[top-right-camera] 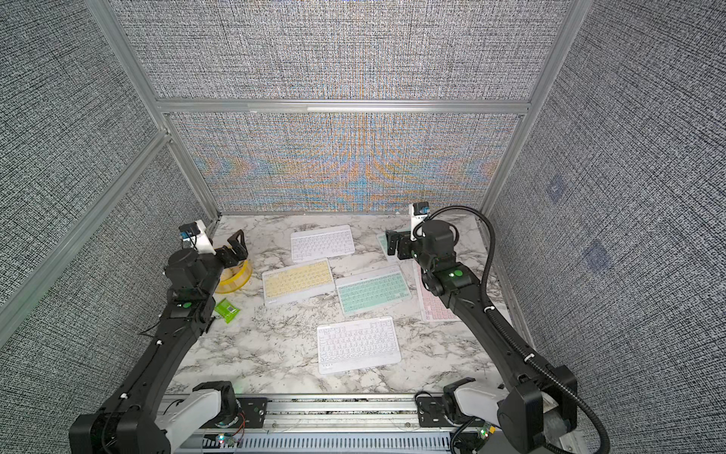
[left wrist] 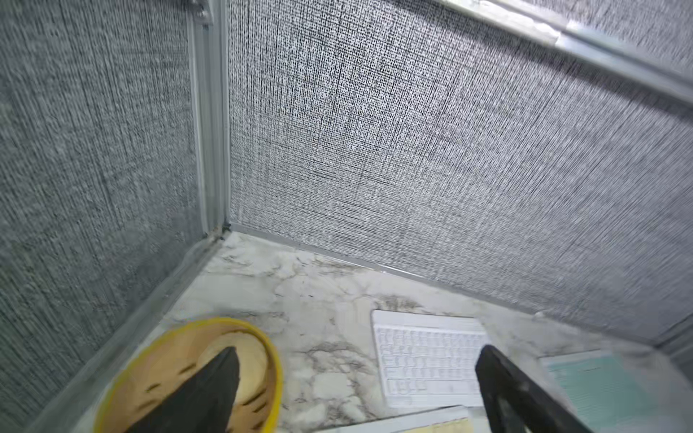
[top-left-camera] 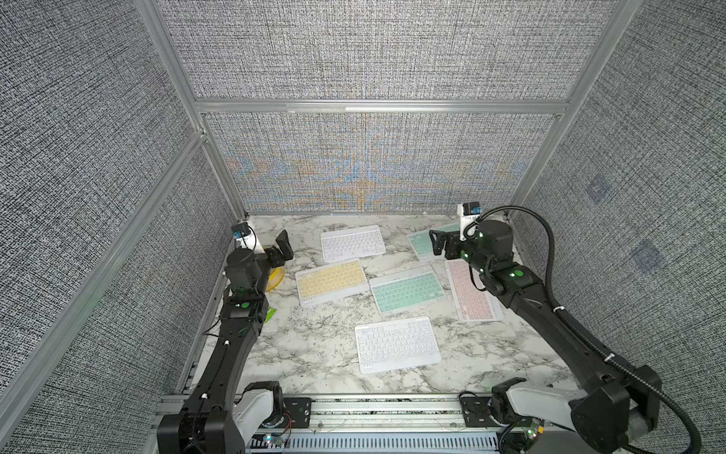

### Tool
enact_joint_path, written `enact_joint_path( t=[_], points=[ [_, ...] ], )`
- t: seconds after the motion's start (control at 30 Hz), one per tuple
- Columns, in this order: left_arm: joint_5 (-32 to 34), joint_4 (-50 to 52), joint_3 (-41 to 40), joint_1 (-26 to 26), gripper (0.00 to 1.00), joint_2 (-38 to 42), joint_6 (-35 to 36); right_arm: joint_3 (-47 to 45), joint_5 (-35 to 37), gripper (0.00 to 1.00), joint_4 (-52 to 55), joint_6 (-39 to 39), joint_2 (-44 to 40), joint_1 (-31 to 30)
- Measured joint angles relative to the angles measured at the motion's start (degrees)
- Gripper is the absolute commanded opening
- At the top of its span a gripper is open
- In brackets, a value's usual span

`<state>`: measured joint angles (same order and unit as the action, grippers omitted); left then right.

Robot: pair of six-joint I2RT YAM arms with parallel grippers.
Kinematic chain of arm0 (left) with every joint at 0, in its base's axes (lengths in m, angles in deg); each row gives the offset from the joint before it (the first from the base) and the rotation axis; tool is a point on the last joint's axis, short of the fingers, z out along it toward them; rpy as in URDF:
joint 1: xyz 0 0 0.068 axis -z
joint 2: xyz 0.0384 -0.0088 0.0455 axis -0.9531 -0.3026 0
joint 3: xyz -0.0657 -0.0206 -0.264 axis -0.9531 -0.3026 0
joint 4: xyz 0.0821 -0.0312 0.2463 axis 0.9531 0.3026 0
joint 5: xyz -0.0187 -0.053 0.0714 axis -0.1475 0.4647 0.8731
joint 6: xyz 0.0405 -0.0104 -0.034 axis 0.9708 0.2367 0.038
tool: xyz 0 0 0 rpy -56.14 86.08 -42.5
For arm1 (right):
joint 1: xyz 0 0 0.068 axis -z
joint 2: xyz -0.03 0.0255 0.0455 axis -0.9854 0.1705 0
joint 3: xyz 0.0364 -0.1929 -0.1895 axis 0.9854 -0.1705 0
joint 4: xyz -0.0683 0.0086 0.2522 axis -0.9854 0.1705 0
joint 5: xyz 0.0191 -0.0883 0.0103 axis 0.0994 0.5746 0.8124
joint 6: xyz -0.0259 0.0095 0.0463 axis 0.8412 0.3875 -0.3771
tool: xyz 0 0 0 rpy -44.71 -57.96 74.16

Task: Stack the numeric keypads
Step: Pick up the numeric keypad from the center of the board.

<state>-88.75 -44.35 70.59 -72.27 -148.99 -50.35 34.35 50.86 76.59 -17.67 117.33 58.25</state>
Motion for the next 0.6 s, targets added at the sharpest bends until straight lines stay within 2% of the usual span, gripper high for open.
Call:
enact_joint_path(
  t=[0.13, 0.23, 0.33, 0.47, 0.6],
  points=[
    [-4.07, 8.59, 3.52, 2.71, 0.99, -0.37, -16.5, 4.76, -4.28, 0.99, 5.35, -11.06, 2.54, -4.96],
    [-5.88, 13.46, 5.46, 8.33, 0.99, -1.31, -24.72, 6.71, -7.19, 0.99, 6.78, -17.59, 4.42, -9.4],
    [-6.99, 14.99, 6.84, 13.64, 0.99, -2.23, -30.25, 8.96, -10.25, 0.99, 6.91, -21.07, 6.21, -12.94],
    [-7.19, 14.62, 7.02, 16.5, 0.99, -2.73, -33.75, 9.01, -12.13, 0.99, 3.87, -22.69, 6.58, -14.82],
    [-8.5, 1.66, 1.33, 16.79, 0.99, -3.28, -36.28, 11.17, -10.01, 0.99, 7.96, -26.64, 8.26, -14.67]
  ],
)
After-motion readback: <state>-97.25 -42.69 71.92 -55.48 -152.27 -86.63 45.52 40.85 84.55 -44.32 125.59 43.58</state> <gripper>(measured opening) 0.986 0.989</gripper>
